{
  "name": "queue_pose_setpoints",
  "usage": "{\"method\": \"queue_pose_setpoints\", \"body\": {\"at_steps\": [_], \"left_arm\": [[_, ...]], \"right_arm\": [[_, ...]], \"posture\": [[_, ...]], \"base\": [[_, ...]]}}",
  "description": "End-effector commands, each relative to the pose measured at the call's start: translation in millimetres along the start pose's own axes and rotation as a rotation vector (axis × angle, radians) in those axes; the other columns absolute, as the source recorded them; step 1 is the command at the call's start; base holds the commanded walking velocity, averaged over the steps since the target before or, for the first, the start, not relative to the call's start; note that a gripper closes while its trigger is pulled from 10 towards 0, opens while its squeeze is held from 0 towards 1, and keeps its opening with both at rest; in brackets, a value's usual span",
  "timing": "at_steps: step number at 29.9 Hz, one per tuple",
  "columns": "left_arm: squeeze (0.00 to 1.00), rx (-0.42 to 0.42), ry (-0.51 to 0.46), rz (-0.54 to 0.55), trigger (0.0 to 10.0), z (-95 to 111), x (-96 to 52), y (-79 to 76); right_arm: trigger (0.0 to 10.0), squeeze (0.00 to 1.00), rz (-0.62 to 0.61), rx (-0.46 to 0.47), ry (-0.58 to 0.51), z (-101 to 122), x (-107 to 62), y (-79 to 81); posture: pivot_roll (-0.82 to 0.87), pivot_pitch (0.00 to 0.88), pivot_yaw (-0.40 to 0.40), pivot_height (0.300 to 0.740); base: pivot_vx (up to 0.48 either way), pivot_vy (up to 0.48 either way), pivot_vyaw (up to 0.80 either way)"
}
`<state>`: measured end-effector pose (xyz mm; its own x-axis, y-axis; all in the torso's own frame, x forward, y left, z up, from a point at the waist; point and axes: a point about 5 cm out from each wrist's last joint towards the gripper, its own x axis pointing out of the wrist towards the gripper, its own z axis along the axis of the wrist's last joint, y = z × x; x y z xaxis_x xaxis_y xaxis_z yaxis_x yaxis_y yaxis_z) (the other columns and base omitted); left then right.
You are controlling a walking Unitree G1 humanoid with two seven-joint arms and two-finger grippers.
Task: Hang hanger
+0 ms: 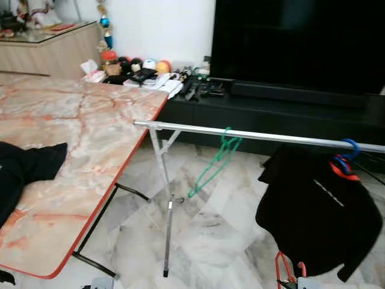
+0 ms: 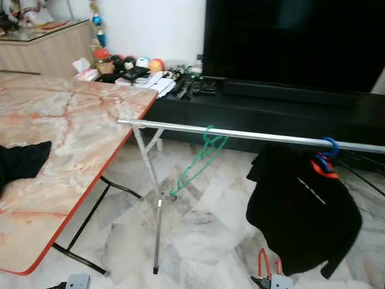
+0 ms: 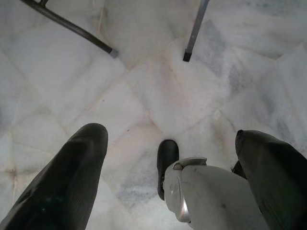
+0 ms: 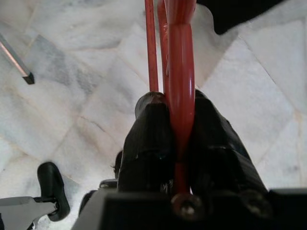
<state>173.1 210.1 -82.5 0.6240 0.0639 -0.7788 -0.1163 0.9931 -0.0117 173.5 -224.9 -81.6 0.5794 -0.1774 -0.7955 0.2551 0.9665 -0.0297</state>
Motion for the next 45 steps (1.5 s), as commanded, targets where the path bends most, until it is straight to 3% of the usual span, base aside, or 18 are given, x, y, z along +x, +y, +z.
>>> {"method": "queue_pose_setpoints", "body": {"at_steps": [1,25,45], "left_arm": [[0.0,0.011,0.004,0.002,10.0,-2.9,-1.0,1.5],[0.0,0.06,-0.001,-0.043,10.0,3.9,1.5,-3.8],[0.0,0.017,0.007,-0.043,10.0,-1.0,0.8,-7.2]], "right_arm": [[10.0,0.0,0.001,-0.003,-0.003,2.2,0.4,-1.0],[10.0,0.0,0.105,-0.034,-0.03,3.7,0.0,7.3],[10.0,0.0,0.138,-0.056,-0.076,11.7,0.6,11.4]], "posture": [[0.09,0.0,-0.042,0.74],[0.07,0.0,-0.024,0.74],[0.07,0.0,-0.036,0.74]], "base": [[0.266,0.0,0.0],[0.276,0.0,0.0],[0.229,0.0,0.0]]}}
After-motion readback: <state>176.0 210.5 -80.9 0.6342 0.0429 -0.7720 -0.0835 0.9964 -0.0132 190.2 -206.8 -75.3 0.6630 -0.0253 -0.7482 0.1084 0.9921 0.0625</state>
